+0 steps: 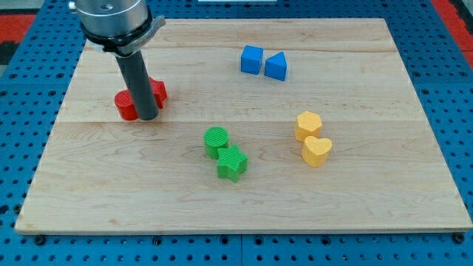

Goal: Push the red blocks towards left bottom

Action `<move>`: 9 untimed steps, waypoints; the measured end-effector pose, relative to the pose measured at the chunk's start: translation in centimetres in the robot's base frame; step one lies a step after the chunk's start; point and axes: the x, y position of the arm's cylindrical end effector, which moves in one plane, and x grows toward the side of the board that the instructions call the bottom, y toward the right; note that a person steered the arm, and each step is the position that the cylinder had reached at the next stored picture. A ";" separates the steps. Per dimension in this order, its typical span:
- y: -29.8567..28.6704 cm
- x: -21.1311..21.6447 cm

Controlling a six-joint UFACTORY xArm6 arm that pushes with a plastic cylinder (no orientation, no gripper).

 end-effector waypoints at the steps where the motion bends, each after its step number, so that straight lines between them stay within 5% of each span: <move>1: 8.9 -1.8; 3: 25.7 -8.6; 4: 25.4 -10.4; 7: 23.7 -18.0; 9: 5.4 -18.3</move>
